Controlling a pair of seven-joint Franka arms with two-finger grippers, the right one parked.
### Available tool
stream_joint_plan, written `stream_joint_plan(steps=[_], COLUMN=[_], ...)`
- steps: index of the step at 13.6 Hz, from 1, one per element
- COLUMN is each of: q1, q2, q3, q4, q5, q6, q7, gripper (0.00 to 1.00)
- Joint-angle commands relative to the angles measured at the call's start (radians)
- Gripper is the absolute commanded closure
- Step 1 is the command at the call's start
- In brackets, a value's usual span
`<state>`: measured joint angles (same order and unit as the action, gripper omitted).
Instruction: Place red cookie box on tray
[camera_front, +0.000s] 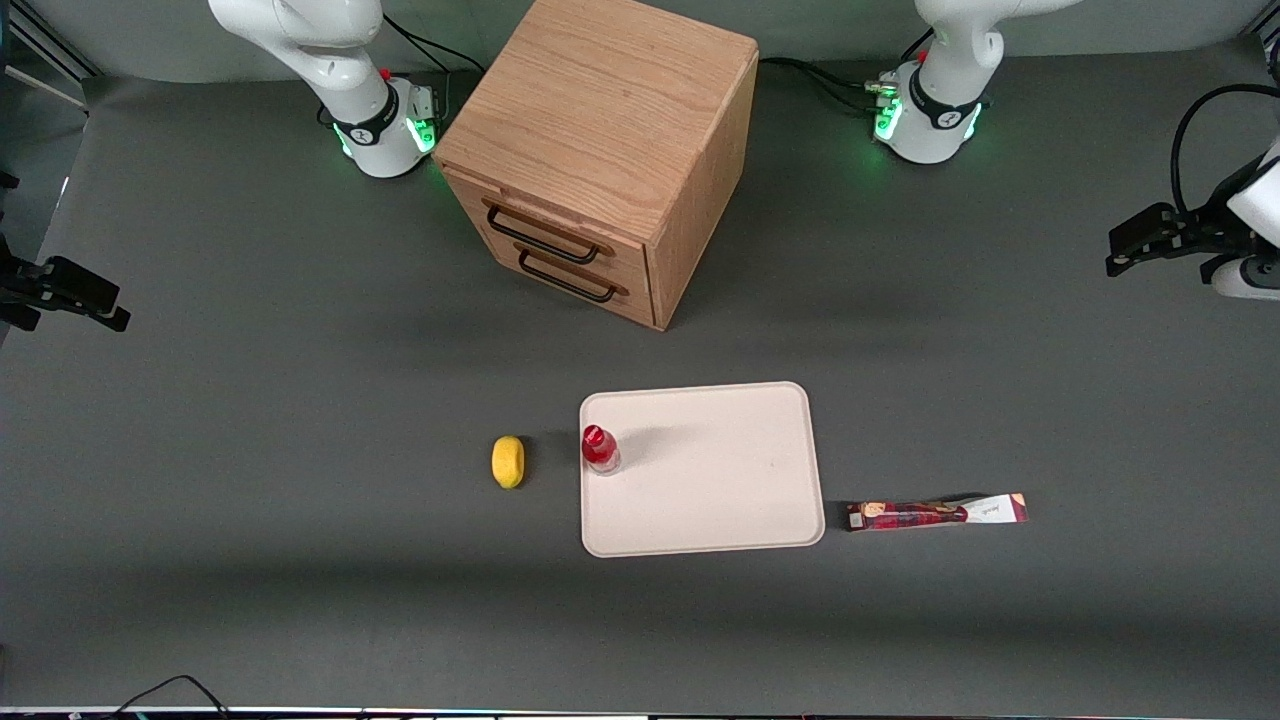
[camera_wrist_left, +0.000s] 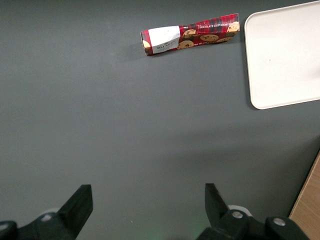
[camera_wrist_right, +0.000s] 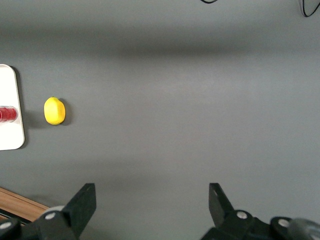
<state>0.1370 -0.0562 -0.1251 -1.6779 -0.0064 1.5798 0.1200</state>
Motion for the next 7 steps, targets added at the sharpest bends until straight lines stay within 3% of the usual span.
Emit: stream_joint_plan(steps=[1, 4, 7], q1=[-0.002, -0.008, -0.017], q2=[0.036, 0.132, 0.303], q3=[-0.004, -0.005, -0.014], q4=[0.023, 0.079, 0.228], q5=[0.013, 0.002, 0.011], q6=[-0.015, 0.023, 0.048], q7=[-0.016, -0.014, 0.004], gripper=[0.0, 0.0, 0.0])
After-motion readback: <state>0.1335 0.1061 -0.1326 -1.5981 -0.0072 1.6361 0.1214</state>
